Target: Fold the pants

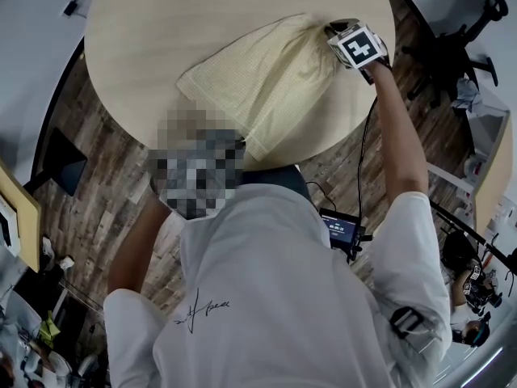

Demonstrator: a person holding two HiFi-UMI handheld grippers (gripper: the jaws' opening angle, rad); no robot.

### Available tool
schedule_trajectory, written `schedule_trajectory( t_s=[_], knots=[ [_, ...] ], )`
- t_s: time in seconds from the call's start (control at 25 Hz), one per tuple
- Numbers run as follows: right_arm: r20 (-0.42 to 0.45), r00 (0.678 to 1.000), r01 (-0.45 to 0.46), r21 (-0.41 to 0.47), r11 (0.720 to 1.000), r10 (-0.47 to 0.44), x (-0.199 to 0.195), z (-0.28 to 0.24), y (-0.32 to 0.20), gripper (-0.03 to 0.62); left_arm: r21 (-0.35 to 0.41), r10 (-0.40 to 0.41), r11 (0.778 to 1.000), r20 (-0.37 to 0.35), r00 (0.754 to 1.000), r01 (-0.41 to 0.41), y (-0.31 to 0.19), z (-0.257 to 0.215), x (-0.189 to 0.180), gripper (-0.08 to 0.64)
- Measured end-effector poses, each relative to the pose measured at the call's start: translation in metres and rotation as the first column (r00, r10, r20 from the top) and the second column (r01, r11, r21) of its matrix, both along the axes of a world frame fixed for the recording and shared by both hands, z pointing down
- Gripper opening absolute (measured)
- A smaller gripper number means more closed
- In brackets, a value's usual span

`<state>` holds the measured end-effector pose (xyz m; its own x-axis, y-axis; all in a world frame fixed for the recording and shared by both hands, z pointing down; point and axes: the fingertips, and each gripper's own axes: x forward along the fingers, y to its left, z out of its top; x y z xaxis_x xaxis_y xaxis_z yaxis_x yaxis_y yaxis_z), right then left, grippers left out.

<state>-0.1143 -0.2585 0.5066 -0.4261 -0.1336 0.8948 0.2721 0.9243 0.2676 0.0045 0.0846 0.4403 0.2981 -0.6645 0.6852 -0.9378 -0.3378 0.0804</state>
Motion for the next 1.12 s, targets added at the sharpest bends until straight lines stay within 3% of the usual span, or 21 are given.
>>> schedule_trajectory(
  t_s=[0.28, 0.72, 1.12],
  knots=[
    [0.012, 1.0, 0.015, 0.047, 0.999, -0.016, 0.002, -0.001, -0.001, 0.038, 0.009, 0.05, 0.999, 0.004, 0.999, -0.05, -0.014, 0.006, 0.027, 0.078],
    [0.014, 0.999, 0.04, 0.102, 0.994, -0.042, 0.015, 0.015, -0.004, 0.038, -0.057, 0.129, 0.99, 0.003, 0.992, -0.128, -0.017, 0.048, 0.061, 0.078],
    [-0.049, 0.985, 0.172, 0.159, 0.972, -0.166, 0.028, 0.021, 0.001, 0.038, -0.09, 0.129, 0.988, -0.008, 0.992, -0.129, -0.011, 0.068, 0.069, 0.078]
  ],
)
